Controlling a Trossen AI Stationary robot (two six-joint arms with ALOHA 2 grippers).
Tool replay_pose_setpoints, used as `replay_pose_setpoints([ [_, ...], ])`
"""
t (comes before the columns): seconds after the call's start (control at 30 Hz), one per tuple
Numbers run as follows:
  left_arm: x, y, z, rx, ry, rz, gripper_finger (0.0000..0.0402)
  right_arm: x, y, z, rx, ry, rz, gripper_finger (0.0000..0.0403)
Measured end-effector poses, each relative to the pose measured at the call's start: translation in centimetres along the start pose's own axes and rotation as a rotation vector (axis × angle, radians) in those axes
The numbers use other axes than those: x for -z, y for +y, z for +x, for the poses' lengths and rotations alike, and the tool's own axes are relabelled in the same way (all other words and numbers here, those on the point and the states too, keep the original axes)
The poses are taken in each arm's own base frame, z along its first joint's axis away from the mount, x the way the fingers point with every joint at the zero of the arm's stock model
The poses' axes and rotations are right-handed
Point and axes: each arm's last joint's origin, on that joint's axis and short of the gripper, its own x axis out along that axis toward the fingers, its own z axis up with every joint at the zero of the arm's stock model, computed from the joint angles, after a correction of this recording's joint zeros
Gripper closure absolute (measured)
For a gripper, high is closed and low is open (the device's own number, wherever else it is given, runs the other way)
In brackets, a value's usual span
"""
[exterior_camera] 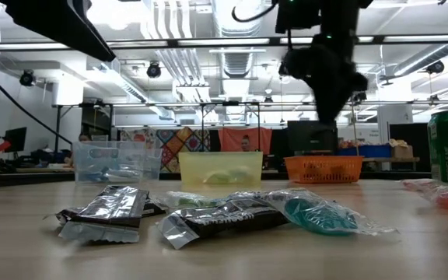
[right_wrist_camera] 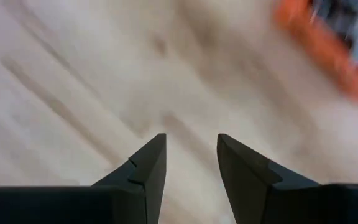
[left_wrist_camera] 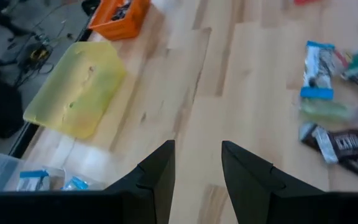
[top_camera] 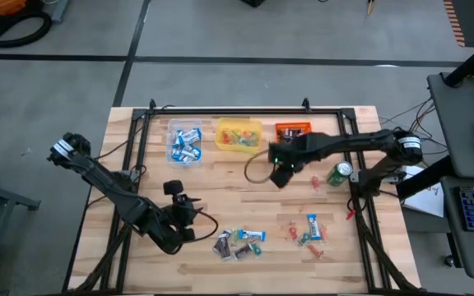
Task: Sort candy
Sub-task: Put the red gummy into the yellow bin
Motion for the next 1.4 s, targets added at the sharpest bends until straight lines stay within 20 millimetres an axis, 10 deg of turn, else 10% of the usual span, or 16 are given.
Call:
replay_pose_setpoints([
  [0.53,1.9,2.9,-1.4,0.140,-0.249,-0.059,0.0287,4.8,1.0,7.4,0.443,0.536,-0.111,0.0260],
  [1.4,3.3,3.2,-0.9,0.161,-0.306,-0.140,0.0287,4.1,-1.2,12.7,0.349,0.710,-0.370,0.0274],
])
